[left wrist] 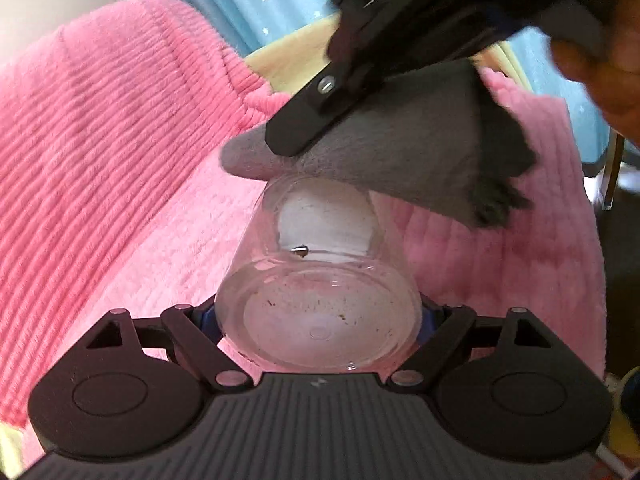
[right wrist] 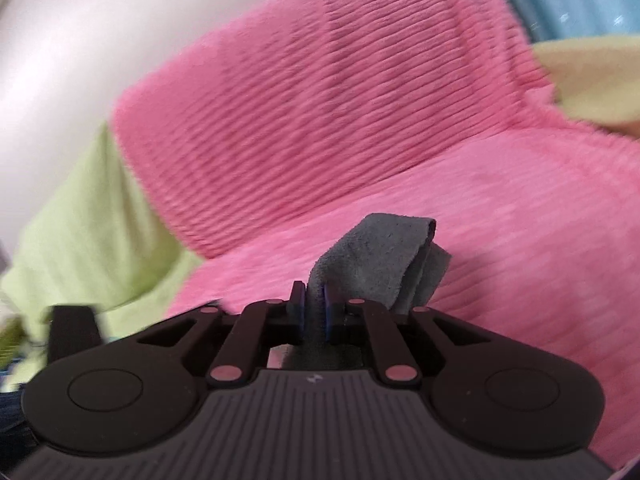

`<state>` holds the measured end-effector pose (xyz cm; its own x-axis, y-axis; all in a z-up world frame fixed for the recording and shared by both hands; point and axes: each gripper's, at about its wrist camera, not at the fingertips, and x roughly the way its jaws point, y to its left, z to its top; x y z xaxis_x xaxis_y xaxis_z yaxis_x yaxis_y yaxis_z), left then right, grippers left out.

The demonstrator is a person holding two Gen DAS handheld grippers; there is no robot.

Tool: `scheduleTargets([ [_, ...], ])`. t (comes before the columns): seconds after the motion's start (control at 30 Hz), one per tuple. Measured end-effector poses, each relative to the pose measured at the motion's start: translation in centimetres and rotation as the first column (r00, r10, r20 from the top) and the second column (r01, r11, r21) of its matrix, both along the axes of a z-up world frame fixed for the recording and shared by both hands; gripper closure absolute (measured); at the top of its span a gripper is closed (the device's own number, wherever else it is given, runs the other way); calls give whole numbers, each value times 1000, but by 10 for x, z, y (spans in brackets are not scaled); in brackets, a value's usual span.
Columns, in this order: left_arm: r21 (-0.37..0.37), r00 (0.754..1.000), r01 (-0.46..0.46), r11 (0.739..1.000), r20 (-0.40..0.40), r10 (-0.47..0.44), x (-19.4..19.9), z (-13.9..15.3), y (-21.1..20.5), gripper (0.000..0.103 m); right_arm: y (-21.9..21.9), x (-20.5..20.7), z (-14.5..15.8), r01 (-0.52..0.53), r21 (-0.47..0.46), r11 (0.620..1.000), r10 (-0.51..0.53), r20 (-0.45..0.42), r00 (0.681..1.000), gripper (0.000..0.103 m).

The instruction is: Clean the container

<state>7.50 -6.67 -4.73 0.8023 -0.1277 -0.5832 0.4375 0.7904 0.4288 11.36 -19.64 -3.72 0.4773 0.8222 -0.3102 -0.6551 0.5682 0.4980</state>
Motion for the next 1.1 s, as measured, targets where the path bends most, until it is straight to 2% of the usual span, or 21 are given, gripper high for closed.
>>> scheduleTargets([
  [0.13,-21,1000,-15,1000,-19,14,-2,0,5,17,15,-6,-1,-149,-12,989,149,17,989,95],
  [0.23,-36,999,-28,999,-42,27,7,-2,7,17,21,-5,-4,-159,-22,987,159,17,987,96],
  [0.77,-21,999,-20,1000,-41,19,3,-3,7,18,36,16,-7,48,-92,995,-42,71,997,98],
  [0.93,-34,999,-25,999,-48,23,2,-2,9,18,39,16,-9,63,-87,994,-57,70,996,98],
  [1.0,-87,996,-48,995,-84,41,5,2,13,17,37,17,-10,58,-68,996,-55,48,997,98],
  [1.03,-147,992,-64,987,-113,48,8,6,19,15,36,18,-10,57,-60,997,-55,38,998,98],
  [1.1,-297,984,-97,950,-171,47,15,15,35,15,34,19,-10,55,-50,997,-54,24,998,98],
])
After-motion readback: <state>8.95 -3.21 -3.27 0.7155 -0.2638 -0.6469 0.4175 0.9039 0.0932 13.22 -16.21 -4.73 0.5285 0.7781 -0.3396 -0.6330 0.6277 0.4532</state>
